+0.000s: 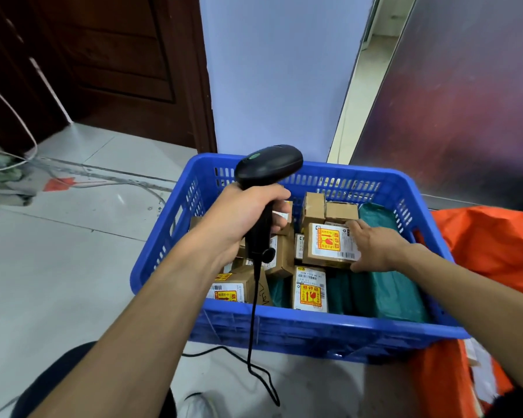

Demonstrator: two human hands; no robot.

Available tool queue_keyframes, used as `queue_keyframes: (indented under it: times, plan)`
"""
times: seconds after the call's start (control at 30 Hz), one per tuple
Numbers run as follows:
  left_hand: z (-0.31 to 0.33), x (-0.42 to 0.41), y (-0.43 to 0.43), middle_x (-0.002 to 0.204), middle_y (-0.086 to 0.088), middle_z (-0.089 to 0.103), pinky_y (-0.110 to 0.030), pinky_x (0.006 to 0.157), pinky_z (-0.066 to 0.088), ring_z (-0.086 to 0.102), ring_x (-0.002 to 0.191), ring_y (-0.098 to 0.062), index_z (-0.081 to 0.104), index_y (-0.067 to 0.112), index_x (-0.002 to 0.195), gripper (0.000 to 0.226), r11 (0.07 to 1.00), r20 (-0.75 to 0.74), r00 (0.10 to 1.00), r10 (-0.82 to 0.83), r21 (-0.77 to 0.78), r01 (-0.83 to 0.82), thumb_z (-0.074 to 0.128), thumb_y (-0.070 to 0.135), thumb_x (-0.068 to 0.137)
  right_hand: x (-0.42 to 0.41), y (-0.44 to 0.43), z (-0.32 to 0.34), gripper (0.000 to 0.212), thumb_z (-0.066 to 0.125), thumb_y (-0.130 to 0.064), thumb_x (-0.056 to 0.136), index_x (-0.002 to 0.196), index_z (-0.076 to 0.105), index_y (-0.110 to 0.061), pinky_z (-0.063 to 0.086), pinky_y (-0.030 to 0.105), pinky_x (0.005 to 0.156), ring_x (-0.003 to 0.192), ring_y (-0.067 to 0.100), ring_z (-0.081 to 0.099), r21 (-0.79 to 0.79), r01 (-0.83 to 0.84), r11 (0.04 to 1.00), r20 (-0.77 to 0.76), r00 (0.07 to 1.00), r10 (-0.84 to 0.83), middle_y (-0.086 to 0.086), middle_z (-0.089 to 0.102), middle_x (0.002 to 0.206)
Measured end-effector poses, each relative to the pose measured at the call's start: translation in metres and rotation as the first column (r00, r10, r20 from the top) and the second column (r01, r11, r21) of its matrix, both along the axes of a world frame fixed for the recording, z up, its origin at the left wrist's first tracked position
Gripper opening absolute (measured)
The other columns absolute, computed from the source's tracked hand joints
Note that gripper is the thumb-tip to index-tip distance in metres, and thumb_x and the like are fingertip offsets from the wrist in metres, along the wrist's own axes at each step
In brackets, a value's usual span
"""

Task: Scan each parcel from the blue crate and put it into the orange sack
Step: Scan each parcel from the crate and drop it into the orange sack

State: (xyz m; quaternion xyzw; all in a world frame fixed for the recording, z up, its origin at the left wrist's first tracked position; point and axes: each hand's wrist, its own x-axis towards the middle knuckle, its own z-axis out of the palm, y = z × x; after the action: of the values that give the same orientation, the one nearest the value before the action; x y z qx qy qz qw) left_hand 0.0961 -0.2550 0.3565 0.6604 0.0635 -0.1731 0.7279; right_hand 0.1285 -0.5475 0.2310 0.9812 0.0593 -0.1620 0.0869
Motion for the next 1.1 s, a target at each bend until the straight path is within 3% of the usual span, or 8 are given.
queue_keyframes:
  times: [0.1,0.3,0.47,0.57,0.7,0.87,1.0,1.1]
  plan:
    - [0.005,-0.003,0.000,0.080,-0.007,0.073,-0.037,0.073,0.058,0.065,0.065,-0.017,0.075,0.011,0.091,0.003,0.999,0.042,0.999,-0.017,-0.031,0.018,0.074,0.012,0.093,-0.017,-0.009,0.020,0.104,0.075,-0.057,0.077,0.155,0.020,-0.016,0.053,0.037,0.087,0.114,0.023,0.062,0.046,0.002,0.999,0.052,0.999,-0.004,-0.001,0.047,0.138]
    - [0.008,-0.010,-0.004,0.090,-0.009,0.073,-0.035,0.070,0.058,0.064,0.075,-0.017,0.076,0.010,0.098,0.010,0.999,0.088,0.995,0.048,0.006,-0.049,0.075,0.019,0.094,-0.053,0.000,0.079,0.107,0.078,-0.059,0.074,0.155,0.024,-0.016,0.049,0.041,0.100,0.123,0.031,0.060,0.262,0.103,0.959,0.159,0.976,-0.148,0.005,0.043,0.152]
    - [0.015,-0.028,-0.004,0.096,-0.008,0.080,-0.035,0.067,0.060,0.065,0.064,-0.019,0.076,0.010,0.102,0.022,0.992,0.112,0.989,0.101,0.062,-0.108,0.075,0.031,0.096,-0.113,0.031,0.128,0.096,0.068,-0.071,0.078,0.153,0.032,-0.023,0.047,0.035,0.093,0.120,0.022,0.060,0.365,0.073,0.928,0.238,0.957,-0.168,-0.004,0.051,0.147]
    - [0.013,-0.040,0.002,0.097,-0.008,0.081,-0.036,0.072,0.057,0.062,0.065,-0.016,0.077,0.014,0.105,0.016,0.992,0.108,0.987,0.117,0.038,-0.122,0.078,0.025,0.093,-0.148,0.038,0.141,0.087,0.060,-0.076,0.082,0.151,0.034,-0.030,0.046,0.032,0.088,0.116,0.015,0.061,0.392,0.041,0.919,0.294,0.941,-0.167,-0.010,0.054,0.142]
    - [0.008,-0.054,0.010,0.098,-0.009,0.080,-0.035,0.070,0.053,0.060,0.064,-0.016,0.080,0.014,0.106,0.017,0.993,0.086,0.990,0.114,-0.039,-0.111,0.079,0.021,0.091,-0.175,0.032,0.145,0.091,0.054,-0.084,0.079,0.152,0.029,-0.035,0.052,0.037,0.092,0.114,0.009,0.059,0.512,0.055,0.857,0.301,0.923,-0.239,-0.013,0.057,0.139]
    - [0.004,-0.060,0.001,0.092,-0.009,0.076,-0.041,0.074,0.058,0.063,0.061,-0.018,0.078,0.012,0.107,0.032,0.990,0.105,0.984,0.142,-0.039,-0.138,0.080,0.038,0.089,-0.175,0.024,0.142,0.098,0.052,-0.089,0.073,0.151,0.036,-0.032,0.051,0.039,0.095,0.115,0.007,0.055,0.516,0.057,0.855,0.283,0.930,-0.233,-0.015,0.050,0.141]
    - [0.004,-0.058,-0.003,0.093,-0.015,0.077,-0.043,0.078,0.055,0.061,0.065,-0.018,0.080,0.012,0.097,0.021,0.991,0.125,0.985,0.123,0.035,-0.128,0.084,0.031,0.087,-0.172,0.024,0.141,0.098,0.058,-0.087,0.072,0.150,0.036,-0.033,0.049,0.036,0.096,0.115,0.005,0.053,0.539,0.034,0.842,0.268,0.940,-0.209,-0.017,0.048,0.137]
    - [0.001,-0.057,-0.006,0.086,-0.014,0.075,-0.039,0.073,0.053,0.060,0.063,-0.017,0.079,0.011,0.098,0.022,0.991,0.107,0.991,0.086,0.096,-0.096,0.084,0.029,0.087,-0.172,0.026,0.139,0.098,0.066,-0.081,0.073,0.152,0.031,-0.035,0.049,0.038,0.097,0.115,0.009,0.055,0.534,-0.026,0.845,0.300,0.940,-0.161,-0.019,0.044,0.134]
